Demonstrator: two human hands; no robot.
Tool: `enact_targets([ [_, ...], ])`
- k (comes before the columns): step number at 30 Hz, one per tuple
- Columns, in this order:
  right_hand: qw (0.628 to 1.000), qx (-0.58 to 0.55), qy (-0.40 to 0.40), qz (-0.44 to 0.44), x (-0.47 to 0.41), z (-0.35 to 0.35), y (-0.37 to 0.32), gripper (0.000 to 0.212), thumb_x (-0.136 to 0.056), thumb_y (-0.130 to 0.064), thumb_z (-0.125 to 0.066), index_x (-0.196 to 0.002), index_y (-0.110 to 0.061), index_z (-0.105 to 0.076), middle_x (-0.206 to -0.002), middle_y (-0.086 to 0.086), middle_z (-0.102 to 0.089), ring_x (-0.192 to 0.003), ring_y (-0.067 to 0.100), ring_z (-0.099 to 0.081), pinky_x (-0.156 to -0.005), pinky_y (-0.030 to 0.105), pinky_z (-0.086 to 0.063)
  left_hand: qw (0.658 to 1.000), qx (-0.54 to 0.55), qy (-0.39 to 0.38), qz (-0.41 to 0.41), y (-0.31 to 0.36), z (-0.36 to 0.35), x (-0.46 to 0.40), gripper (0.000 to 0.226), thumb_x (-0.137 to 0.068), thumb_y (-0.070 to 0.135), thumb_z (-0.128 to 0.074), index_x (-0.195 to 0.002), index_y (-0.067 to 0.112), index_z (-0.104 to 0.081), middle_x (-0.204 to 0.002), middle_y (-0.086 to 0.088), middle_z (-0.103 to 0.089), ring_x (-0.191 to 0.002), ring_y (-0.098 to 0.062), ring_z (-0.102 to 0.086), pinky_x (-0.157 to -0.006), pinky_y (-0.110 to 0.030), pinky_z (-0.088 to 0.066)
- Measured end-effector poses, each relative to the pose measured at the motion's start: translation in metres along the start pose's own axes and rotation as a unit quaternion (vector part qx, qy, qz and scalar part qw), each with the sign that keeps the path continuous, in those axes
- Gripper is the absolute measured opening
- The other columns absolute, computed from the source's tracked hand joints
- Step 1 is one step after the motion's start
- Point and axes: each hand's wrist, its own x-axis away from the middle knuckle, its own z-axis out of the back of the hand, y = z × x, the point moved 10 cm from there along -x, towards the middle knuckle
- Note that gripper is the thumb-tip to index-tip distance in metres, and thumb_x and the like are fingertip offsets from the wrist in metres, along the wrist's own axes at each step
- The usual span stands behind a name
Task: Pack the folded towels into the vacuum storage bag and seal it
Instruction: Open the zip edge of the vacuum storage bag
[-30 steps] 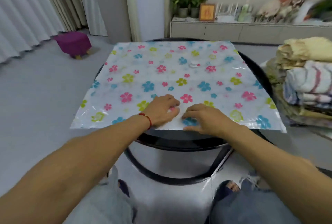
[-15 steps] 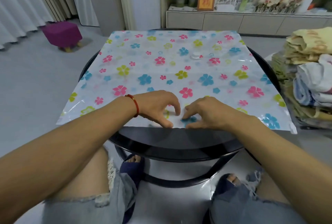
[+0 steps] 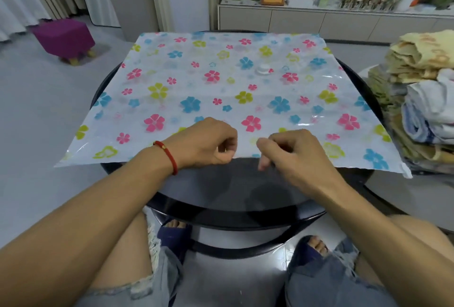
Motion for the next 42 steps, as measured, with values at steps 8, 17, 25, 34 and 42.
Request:
enact_targets([
  [8, 0.924, -0.308, -0.004, -0.226, 0.004, -0.067, 0.037, 0.035, -0.097, -0.044, -0.067, -0.105, -0.010, -0.070, -0.096, 0.010, -0.076, -0.060, 0.026, -0.074, -0.039, 0.024, -0.046, 0.997, 0.036, 0.048, 0.038, -0.001, 0.017, -0.005, 0.013, -0.092, 0.028, -0.064, -0.094, 0.017, -0.070, -0.089, 0.002, -0.072, -0.082, -0.012, -0.065, -0.079, -0.032, -0.055],
  [17, 0.889, -0.383, 0.076, -0.238, -0.004, -0.056, 0.040, 0.026, -0.097, -0.004, -0.053, -0.102, 0.016, -0.070, -0.093, 0.019, -0.080, -0.078, 0.028, -0.079, -0.070, 0.037, -0.065, 0.997, -0.032, 0.071, 0.025, 0.020, 0.016, -0.004, 0.013, -0.090, 0.028, -0.062, -0.096, 0.020, -0.070, -0.091, 0.002, -0.072, -0.082, -0.015, -0.064, -0.078, -0.035, -0.055],
  [25, 0.932, -0.225, 0.181, -0.221, 0.005, -0.043, 0.046, 0.029, -0.086, -0.017, -0.065, -0.061, -0.009, -0.052, -0.061, 0.016, -0.048, -0.037, 0.009, -0.037, -0.037, 0.020, -0.032, 0.991, -0.093, 0.099, 0.015, 0.028, 0.021, -0.001, 0.018, -0.093, 0.030, -0.058, -0.093, 0.022, -0.075, -0.088, 0.002, -0.074, -0.082, -0.019, -0.065, -0.076, -0.037, -0.053],
  [34, 0.953, -0.145, 0.202, -0.175, 0.010, -0.031, 0.036, 0.051, -0.079, -0.020, -0.065, -0.039, -0.015, -0.034, -0.039, -0.009, -0.028, -0.039, 0.008, -0.024, -0.041, 0.022, -0.023, 0.976, -0.104, 0.180, 0.058, 0.027, 0.037, -0.003, 0.024, -0.081, -0.005, -0.054, -0.101, 0.009, -0.055, -0.099, -0.013, -0.059, -0.083, -0.036, -0.059, -0.067, -0.046, -0.047],
  [42, 0.932, 0.234, 0.249, 0.118, 0.047, -0.021, -0.053, 0.010, -0.087, -0.024, -0.069, -0.096, -0.024, -0.066, -0.107, -0.009, -0.063, -0.089, 0.015, -0.059, -0.063, 0.031, -0.051, 0.973, -0.058, 0.211, 0.067, 0.009, 0.046, 0.003, 0.003, -0.097, 0.013, -0.044, -0.099, 0.013, -0.047, -0.093, -0.008, -0.056, -0.072, -0.036, -0.054, -0.065, -0.052, -0.047],
])
